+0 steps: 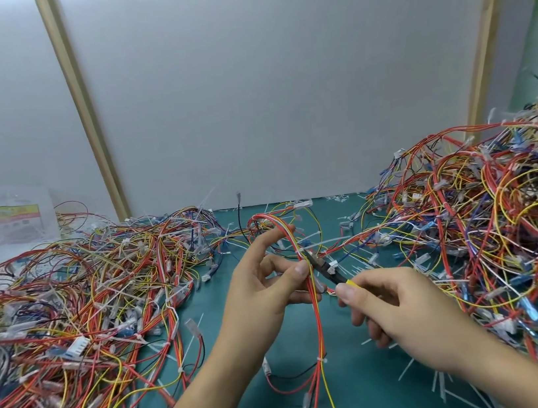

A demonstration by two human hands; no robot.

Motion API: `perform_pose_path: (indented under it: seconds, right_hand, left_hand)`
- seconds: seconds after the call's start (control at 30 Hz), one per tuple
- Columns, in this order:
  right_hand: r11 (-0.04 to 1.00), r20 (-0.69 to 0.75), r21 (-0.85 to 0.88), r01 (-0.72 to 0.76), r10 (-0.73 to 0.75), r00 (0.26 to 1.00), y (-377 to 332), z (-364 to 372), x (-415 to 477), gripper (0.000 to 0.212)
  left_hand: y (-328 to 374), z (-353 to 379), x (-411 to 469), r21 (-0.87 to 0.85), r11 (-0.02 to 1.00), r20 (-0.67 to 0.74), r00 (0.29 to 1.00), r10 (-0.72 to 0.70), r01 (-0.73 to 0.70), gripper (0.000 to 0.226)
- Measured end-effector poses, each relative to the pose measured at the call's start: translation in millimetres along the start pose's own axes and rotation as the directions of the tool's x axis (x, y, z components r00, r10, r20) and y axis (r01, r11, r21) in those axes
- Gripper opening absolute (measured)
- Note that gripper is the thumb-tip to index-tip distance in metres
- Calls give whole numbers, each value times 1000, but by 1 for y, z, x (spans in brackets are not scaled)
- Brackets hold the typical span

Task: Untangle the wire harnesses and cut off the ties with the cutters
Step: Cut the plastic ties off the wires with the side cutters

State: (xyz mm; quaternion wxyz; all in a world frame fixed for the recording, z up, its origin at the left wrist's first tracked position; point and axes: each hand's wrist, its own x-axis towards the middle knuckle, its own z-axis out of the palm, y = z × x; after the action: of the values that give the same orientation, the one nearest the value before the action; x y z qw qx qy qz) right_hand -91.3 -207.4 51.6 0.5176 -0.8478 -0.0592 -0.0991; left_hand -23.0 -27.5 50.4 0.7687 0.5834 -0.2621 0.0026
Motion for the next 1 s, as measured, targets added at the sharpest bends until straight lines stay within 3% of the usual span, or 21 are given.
perform_pose_path:
  seconds: [0.43,0.77,1.0]
  right_hand:
    - [999,5,41,10,-10,1000,3,0,1,44]
    - [998,27,63,-28,26,999,2,0,0,37]
    - [975,-123,222,2,26,992,0,1,3,40]
  left_hand:
    - [0,0,0,-1,1000,2,1000,-17,17,40]
    - [0,0,-2,0,1000,-9,1000,-24,24,41]
    - [0,0,-2,76,996,0,999,-36,36,36]
